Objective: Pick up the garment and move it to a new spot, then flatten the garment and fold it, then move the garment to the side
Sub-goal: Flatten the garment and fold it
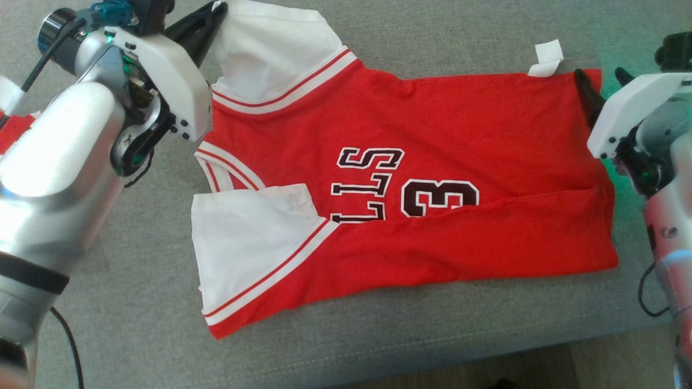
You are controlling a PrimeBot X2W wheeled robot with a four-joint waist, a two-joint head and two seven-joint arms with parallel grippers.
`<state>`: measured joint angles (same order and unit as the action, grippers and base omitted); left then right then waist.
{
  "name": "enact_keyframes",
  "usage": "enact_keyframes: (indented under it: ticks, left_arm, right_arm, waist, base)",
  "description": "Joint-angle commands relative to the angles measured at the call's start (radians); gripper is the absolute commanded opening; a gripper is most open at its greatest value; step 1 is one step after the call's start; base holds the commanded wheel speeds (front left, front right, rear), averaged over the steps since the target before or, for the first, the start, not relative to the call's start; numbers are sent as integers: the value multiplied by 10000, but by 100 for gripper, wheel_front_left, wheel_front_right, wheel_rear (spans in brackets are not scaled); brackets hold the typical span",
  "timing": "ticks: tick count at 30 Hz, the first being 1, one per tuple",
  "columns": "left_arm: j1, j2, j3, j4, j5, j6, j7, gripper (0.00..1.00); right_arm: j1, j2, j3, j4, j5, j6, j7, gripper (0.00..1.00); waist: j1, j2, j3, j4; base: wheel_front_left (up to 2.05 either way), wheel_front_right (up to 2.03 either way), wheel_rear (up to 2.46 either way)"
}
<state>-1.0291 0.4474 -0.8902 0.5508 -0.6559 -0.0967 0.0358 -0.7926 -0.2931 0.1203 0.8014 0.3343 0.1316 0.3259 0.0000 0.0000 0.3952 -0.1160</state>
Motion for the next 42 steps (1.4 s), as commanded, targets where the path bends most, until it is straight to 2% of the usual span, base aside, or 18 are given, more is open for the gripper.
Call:
enact_keyframes:
  ticks: [1, 2, 8, 22, 28, 31, 38, 42]
  left_arm:
    - [-416, 450, 395, -267, -55, 53, 47, 0]
    - [-423, 460, 392, -279, -71, 67, 58, 0]
    - [-516, 552, 451, -172, -49, 187, -23, 0]
    - [-1621, 397, 847, 677, 292, 724, -1054, 0]
    - [-2527, 81, 827, 1635, 576, 644, -1570, 0]
    - [-2813, -182, 745, 2226, 633, 511, -1762, 0]
    - [-2774, -564, 491, 3165, 727, 256, -2354, 0]
    - [-2417, -472, 375, 3243, 754, 103, -2677, 0]
  right_arm:
    - [-175, -111, 212, -148, 13, -9, 35, 80]
    - [-225, -132, 399, -61, 76, -9, 125, 0]
    - [-495, -259, 465, -38, 240, -9, -276, 0]
    - [-1808, -182, 176, 468, -285, -9, -2291, 0]
    - [-2674, -32, -66, 833, -727, -9, -3433, 0]
    - [-2871, -174, 654, 1009, -1602, -9, -3933, 0]
    - [-2862, 43, 641, 1816, -1237, -9, -4529, 0]
    - [-2641, -84, 782, 2249, -868, -9, -4659, 0]
  waist:
    - [0, 0, 23, 14]
    - [0, 0, 47, 20]
    - [0, 0, 96, -8]
    - [0, 0, 471, -181]
    - [0, 0, 696, -189]
    - [0, 0, 759, -148]
    - [0, 0, 548, -90]
    - [0, 0, 149, -3]
  base:
    - [0, 0, 0]
    - [0, 0, 0]
    - [0, 0, 0]
    - [0, 0, 0]
    - [0, 0, 0]
    - [0, 0, 0]
    - [0, 0, 0]
    - [0, 0, 0]
